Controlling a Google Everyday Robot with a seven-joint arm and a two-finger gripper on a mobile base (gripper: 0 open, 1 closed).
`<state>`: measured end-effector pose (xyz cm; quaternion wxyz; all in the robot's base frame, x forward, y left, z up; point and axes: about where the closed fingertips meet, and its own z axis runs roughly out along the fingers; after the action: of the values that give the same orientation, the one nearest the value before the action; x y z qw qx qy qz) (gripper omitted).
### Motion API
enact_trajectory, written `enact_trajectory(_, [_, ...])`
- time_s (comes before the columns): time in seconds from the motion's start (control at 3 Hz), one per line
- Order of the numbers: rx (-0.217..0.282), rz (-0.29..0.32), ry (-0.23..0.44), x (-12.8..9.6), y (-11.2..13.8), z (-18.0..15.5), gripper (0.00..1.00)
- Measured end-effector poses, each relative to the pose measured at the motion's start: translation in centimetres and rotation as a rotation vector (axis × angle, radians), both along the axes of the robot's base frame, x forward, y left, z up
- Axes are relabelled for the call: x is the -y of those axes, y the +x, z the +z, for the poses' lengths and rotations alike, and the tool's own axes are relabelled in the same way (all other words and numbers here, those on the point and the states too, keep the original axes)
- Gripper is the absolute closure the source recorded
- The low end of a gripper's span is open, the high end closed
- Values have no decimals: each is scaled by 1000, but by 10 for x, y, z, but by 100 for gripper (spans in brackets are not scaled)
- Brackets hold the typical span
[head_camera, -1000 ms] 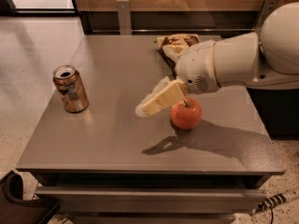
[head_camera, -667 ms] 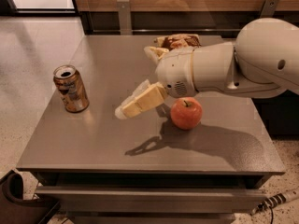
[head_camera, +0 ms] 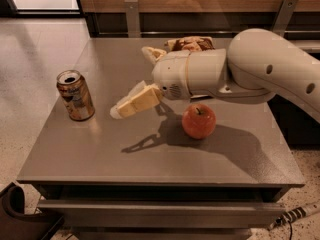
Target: Knock orange can over
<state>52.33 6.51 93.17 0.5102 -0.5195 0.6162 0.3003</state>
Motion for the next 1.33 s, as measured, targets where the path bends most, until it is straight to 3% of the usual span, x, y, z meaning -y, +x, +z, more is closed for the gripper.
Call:
enact_trajectory(0.33, [28, 27, 39, -32, 21, -8, 0])
enact_trajectory(0.67, [33, 52, 59, -49, 27, -16, 0])
enact_trajectory(1.33, [-13, 133, 108, -96, 27, -50, 0])
